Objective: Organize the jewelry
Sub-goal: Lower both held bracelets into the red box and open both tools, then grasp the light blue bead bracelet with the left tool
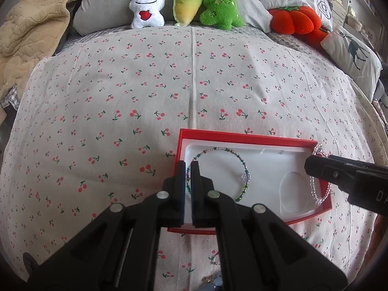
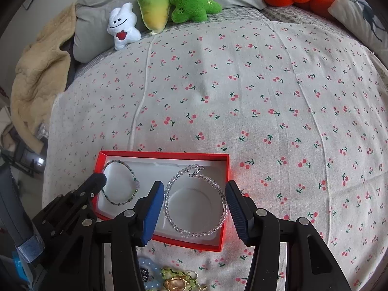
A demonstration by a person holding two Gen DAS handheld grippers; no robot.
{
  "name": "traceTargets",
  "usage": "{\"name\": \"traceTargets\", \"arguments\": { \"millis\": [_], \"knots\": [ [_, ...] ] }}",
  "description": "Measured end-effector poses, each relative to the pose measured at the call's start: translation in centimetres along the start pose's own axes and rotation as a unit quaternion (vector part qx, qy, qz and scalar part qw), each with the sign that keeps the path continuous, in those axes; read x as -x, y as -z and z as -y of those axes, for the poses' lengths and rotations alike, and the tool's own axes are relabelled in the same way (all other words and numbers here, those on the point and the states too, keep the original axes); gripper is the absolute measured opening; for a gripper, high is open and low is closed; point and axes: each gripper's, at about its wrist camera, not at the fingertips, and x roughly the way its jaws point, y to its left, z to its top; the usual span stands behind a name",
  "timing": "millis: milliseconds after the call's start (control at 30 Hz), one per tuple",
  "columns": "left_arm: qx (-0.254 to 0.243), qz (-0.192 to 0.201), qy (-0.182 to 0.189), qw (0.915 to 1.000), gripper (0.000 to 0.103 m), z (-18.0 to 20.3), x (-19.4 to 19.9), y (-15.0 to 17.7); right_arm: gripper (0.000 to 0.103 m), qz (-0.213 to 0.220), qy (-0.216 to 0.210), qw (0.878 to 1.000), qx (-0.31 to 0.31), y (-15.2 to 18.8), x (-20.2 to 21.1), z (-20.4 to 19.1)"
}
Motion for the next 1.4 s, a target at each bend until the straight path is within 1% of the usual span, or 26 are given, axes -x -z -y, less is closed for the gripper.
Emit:
{"name": "traceTargets", "arguments": {
  "millis": [67,167,233,267,333,400,433,567,633,733,833,867,967,1133,1233,1400],
  "knots": [
    [0.001,0.0,0.003,1.0,0.005,-0.1,0.2,0.0,0.063,-0.003,-0.002,1.0,-0.003,0.0,0.0,0.0],
    [0.001,-0.001,0.015,0.9999,0.014,-0.1,0.7,-0.1,0.066,-0.001,-0.006,1.0,-0.006,0.0,0.5,0.1],
    [-0.004,0.002,0.022,0.9997,0.023,0.1,1.3,-0.1,0.068,0.004,-0.006,1.0,-0.005,0.1,1.1,0.2],
    [-0.009,0.002,0.021,0.9997,0.027,0.2,1.7,0.0,0.068,0.007,-0.005,1.0,-0.003,0.2,1.5,0.3],
    [-0.018,0.008,0.014,0.9997,0.041,0.3,2.4,0.2,0.068,0.011,-0.005,1.0,-0.001,0.5,2.3,0.4],
    [-0.026,0.012,0.013,0.9995,0.048,0.2,3.3,0.5,0.07,0.013,-0.005,1.0,0.003,0.8,3.0,0.5],
    [-0.03,0.013,0.012,0.9994,0.051,0.1,3.7,0.7,0.071,0.013,-0.004,1.0,0.004,1.1,3.3,0.6],
    [-0.041,0.008,0.011,0.9991,0.055,-0.3,5.2,1.8,0.073,0.014,0.0,1.0,0.013,2.6,4.6,0.8],
    [-0.045,0.0,0.01,0.9989,0.063,-0.5,5.7,2.6,0.075,0.013,0.002,1.0,0.019,3.5,5.0,0.9],
    [-0.047,-0.016,0.013,0.9987,0.072,-0.9,6.1,3.9,0.077,0.01,0.002,1.0,0.026,4.8,5.8,0.9],
    [-0.044,-0.037,0.021,0.9981,0.076,-1.4,6.3,5.2,0.08,0.009,0.001,0.999,0.034,6.1,6.5,0.9],
    [-0.044,-0.044,0.024,0.9978,0.076,-1.6,6.3,5.6,0.082,0.008,0.0,0.999,0.036,6.6,6.6,0.9],
    [-0.046,-0.066,0.036,0.9961,0.076,-2.0,6.4,7.1,0.082,0.002,-0.001,0.999,0.041,7.8,6.8,0.9],
    [-0.05,-0.094,0.043,0.9934,0.076,-2.7,6.5,9.4,0.083,-0.009,0.015,0.998,0.063,9.7,6.3,0.8],
    [-0.053,-0.116,0.044,0.9909,0.077,-3.1,6.3,10.8,0.083,-0.025,0.026,0.996,0.079,11.1,5.3,0.8],
    [-0.05,-0.142,0.049,0.9875,0.081,-3.6,5.6,12.5,0.083,-0.059,0.026,0.994,0.09,13.6,3.3,1.2]
  ]
}}
